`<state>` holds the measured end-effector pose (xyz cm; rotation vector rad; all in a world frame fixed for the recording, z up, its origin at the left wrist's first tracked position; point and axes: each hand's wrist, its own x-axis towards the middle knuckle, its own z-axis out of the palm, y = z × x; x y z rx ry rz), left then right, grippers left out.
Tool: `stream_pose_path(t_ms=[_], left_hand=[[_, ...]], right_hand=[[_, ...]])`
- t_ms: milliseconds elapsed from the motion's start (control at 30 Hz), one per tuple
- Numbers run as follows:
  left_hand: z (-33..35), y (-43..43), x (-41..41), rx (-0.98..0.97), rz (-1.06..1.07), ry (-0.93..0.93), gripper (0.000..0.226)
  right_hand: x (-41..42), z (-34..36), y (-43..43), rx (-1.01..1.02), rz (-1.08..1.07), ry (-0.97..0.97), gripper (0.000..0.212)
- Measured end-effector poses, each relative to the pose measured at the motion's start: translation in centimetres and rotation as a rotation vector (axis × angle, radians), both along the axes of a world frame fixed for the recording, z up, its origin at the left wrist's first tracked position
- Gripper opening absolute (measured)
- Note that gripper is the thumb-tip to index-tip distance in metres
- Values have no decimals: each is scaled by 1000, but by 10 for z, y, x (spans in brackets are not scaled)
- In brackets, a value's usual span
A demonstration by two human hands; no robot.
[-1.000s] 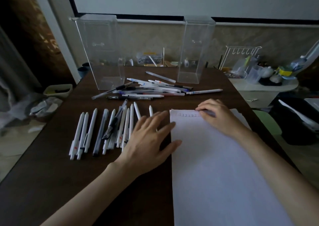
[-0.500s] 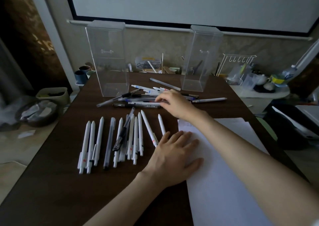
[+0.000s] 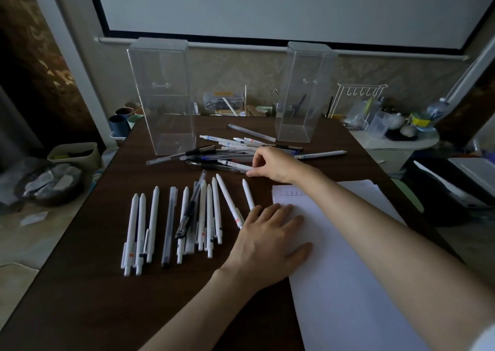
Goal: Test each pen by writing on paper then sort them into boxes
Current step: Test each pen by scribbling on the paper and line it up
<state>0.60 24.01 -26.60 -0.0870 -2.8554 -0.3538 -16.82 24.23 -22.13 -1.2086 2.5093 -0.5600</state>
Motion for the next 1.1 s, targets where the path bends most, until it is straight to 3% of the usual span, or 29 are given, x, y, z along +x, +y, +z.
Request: stream_pose_path(t_ms=[100, 300, 400, 600, 667, 800, 933, 1100], left_hand=[[2, 1, 1, -18, 1, -1, 58], [6, 0, 4, -13, 12, -56, 66], [6, 0, 4, -16, 18, -77, 67], [7, 0, 2, -8, 21, -94, 67], [7, 1, 2, -37, 9, -72, 60], [9, 4, -1, -79, 14, -71, 54], [20, 16, -7, -41, -40, -56, 52], [31, 44, -34, -23, -217, -46, 46]], right_hand=[[-4, 1, 9, 26, 12, -17, 27], [-6, 7, 41, -133, -26, 206, 23], [-6, 12, 75, -85, 31, 288, 20], [-11, -2, 144, 109, 77, 402, 69], [-13, -14, 154, 30, 36, 556, 61], [-11, -37, 158, -178, -107, 859, 22], [-12, -36, 155, -267, -210, 909, 53], [-18, -33, 160, -433, -298, 879, 42]])
